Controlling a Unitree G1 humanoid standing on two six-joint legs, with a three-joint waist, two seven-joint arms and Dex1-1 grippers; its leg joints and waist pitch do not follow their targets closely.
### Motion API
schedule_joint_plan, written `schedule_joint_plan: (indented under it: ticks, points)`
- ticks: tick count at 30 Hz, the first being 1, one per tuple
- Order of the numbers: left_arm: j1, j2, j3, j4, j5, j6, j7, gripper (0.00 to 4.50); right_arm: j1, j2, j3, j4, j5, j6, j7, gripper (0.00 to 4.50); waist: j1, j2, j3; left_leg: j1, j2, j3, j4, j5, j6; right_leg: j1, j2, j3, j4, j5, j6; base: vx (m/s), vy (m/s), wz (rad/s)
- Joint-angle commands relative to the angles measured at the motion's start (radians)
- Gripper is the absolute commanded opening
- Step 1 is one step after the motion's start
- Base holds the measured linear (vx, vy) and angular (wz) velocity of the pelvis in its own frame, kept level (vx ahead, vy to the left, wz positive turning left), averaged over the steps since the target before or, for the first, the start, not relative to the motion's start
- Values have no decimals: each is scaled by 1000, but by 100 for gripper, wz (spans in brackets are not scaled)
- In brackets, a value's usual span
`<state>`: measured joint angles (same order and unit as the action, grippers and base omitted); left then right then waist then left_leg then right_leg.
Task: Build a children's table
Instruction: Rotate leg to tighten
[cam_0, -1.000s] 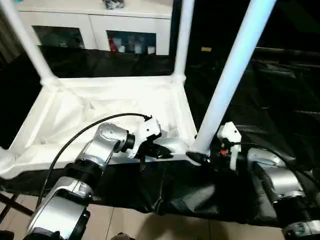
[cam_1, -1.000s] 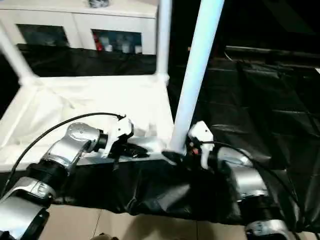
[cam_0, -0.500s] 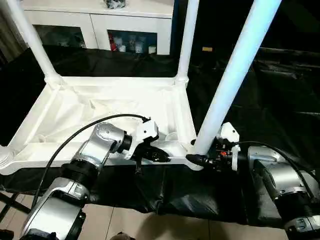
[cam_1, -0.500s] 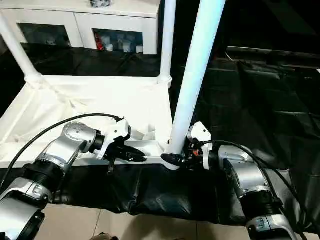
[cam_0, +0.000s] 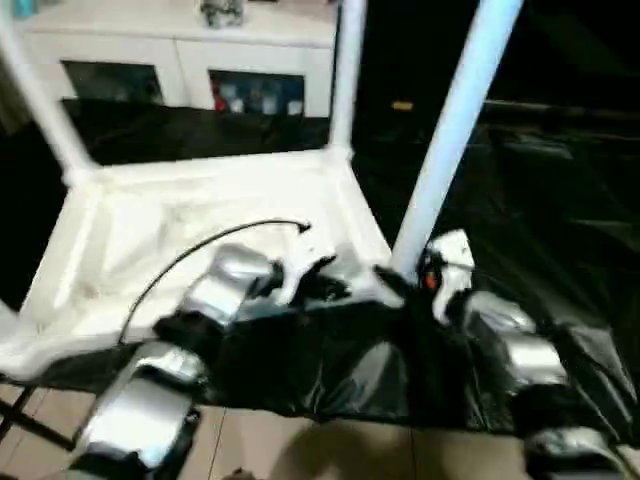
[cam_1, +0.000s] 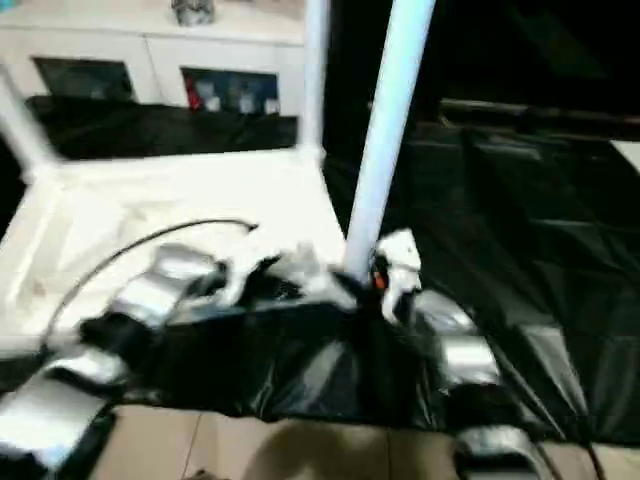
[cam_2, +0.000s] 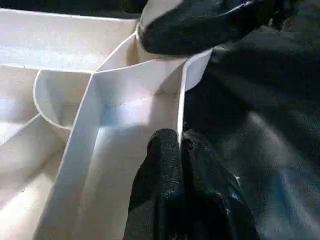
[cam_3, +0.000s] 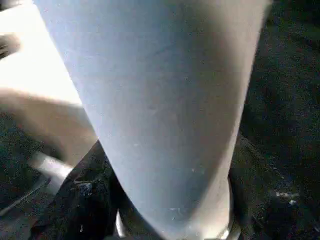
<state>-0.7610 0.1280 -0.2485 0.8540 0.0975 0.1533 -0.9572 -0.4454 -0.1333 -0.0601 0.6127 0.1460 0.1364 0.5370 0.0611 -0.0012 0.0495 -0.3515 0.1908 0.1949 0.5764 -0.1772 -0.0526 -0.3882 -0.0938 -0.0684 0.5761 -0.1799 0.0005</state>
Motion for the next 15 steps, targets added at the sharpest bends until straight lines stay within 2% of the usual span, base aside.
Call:
schedule_joint_plan:
  ticks: [1,2,3,4,5,6,8,10,11,12,14,15]
  points:
    - [-61,-110,10,-3,-12,-9,150,0,-11,141,74,70,-12,4,-104,257,-11,9,-47,22,37,-38,-85,-461,-40,13,-60,27,-100,-527,-133,0,0,0]
    - [-60,-120,5,-4,-12,-16,147,0,-19,158,72,76,-17,-7,-132,257,-14,15,-46,21,36,-37,-86,-471,-41,13,-58,29,-100,-518,-135,0,0,0]
    - [-57,-127,3,-7,-13,-16,144,0,-23,169,69,74,-23,-20,-152,257,-17,9,-48,18,35,-37,-86,-475,-34,15,-57,30,-99,-500,-136,0,0,0]
    - [-53,-129,-2,-12,-12,-21,136,0,-23,176,67,66,-25,-29,-159,257,-16,13,-49,17,34,-35,-87,-471,-27,15,-57,33,-98,-480,-142,0,0,0]
    - [-51,-130,-5,-12,-9,-26,128,0,-23,180,66,59,-33,-38,-162,257,-17,11,-49,18,33,-33,-86,-467,-23,15,-57,34,-98,-468,-147,0,0,0]
    - [-47,-128,-9,-14,-5,-34,118,0,-19,180,63,48,-34,-47,-156,257,-17,12,-52,14,34,-31,-85,-448,-16,18,-57,37,-93,-428,-160,0,0,0]
    - [-44,-122,-15,-11,-1,-55,97,0,-17,179,55,44,-28,-49,-143,313,-15,9,-54,12,35,-26,-84,-410,-5,21,-56,41,-86,-360,-183,0,0,0]
    - [-42,-113,-18,-8,0,-73,82,0,-15,170,56,45,-29,-52,-130,313,-13,2,-57,7,35,-20,-80,-353,13,27,-56,44,-76,-291,-207,0,0,0]
    - [-41,-104,-19,-8,0,-88,67,0,-14,162,57,40,-25,-51,-119,341,-10,5,-60,6,35,-19,-78,-313,24,31,-58,45,-71,-255,-216,0,0,0]
    - [-40,-98,-20,-9,1,-97,58,0,-13,157,58,34,-21,-49,-111,351,-11,-4,-61,3,34,-17,-76,-293,33,32,-57,44,-70,-240,-218,0,0,0]
    - [-20,-59,-38,-35,4,-142,-16,0,-2,126,66,-1,-5,-35,-57,360,-5,-6,-68,-3,34,-15,-69,-206,66,39,-58,45,-57,-148,-235,0,0,0]
    - [-20,-59,-38,-35,4,-142,-16,0,-2,126,66,-1,-5,-35,-57,360,-5,-6,-68,-3,34,-15,-69,-206,66,39,-58,45,-57,-148,-235,0,0,0]
